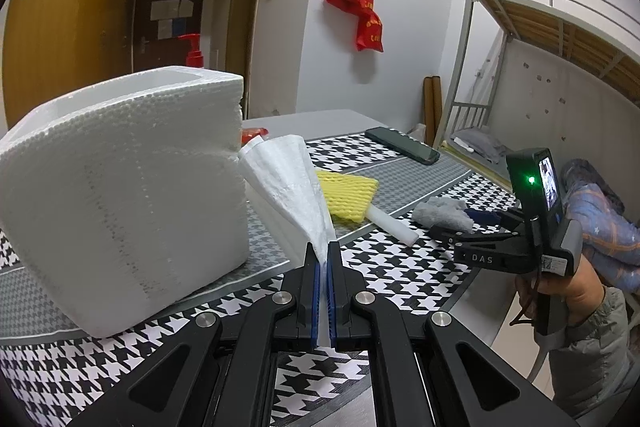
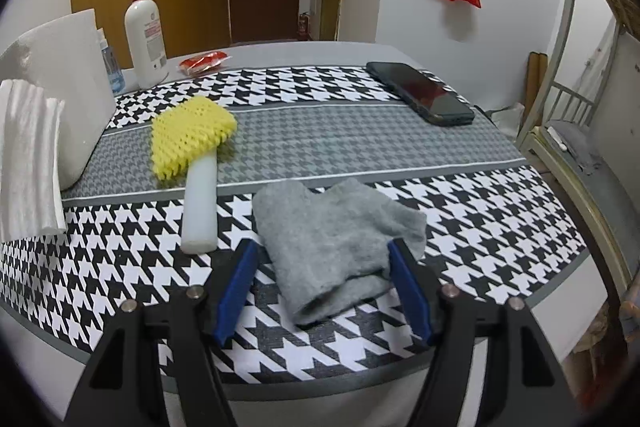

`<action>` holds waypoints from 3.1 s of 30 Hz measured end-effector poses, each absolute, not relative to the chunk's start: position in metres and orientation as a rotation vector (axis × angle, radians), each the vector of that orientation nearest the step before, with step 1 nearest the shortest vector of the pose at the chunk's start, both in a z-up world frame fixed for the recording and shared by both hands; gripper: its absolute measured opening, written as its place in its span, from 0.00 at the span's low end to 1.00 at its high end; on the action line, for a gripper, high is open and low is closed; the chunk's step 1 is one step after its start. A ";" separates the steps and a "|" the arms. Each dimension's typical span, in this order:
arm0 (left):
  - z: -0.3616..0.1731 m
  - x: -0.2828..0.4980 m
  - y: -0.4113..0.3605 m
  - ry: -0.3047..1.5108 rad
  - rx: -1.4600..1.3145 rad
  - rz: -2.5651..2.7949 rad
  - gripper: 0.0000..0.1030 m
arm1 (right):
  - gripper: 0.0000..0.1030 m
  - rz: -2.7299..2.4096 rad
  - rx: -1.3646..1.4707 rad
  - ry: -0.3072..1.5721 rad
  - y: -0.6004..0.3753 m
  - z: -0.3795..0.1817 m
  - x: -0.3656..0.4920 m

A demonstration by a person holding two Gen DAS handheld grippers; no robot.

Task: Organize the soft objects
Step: 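Carry the paper towel and grey cloth over the white foam box with both grippers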

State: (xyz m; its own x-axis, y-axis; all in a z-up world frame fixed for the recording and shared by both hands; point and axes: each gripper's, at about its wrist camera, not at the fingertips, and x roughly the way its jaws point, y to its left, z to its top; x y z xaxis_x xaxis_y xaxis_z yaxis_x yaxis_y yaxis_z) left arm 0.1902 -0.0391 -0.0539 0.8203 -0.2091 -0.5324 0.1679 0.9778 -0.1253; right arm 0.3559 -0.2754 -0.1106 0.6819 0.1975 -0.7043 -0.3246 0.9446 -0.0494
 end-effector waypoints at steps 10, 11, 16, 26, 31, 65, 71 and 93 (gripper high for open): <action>-0.049 0.184 -0.034 0.557 -0.081 -0.197 0.03 | 0.30 0.280 -0.095 0.766 -0.293 -0.105 0.362; -0.049 0.183 -0.033 0.554 -0.080 -0.196 0.03 | 0.30 0.282 -0.086 0.766 -0.294 -0.104 0.361; -0.041 0.177 -0.032 0.534 -0.072 -0.190 0.03 | 0.28 0.317 -0.033 0.734 -0.298 -0.089 0.350; -0.027 0.163 -0.029 0.477 -0.044 -0.167 0.03 | 0.28 0.412 -0.024 0.605 -0.289 -0.042 0.310; -0.019 0.153 -0.029 0.448 -0.028 -0.160 0.03 | 0.28 0.455 -0.027 0.559 -0.281 -0.028 0.296; 0.047 0.102 0.016 0.268 -0.011 0.046 0.03 | 0.28 0.813 -0.031 0.377 -0.198 0.018 0.264; 0.052 0.097 0.024 0.258 -0.012 0.075 0.03 | 0.28 0.861 -0.036 0.356 -0.185 0.026 0.259; 0.069 0.127 0.052 0.273 -0.030 0.106 0.03 | 0.28 0.962 -0.061 0.330 -0.128 0.053 0.278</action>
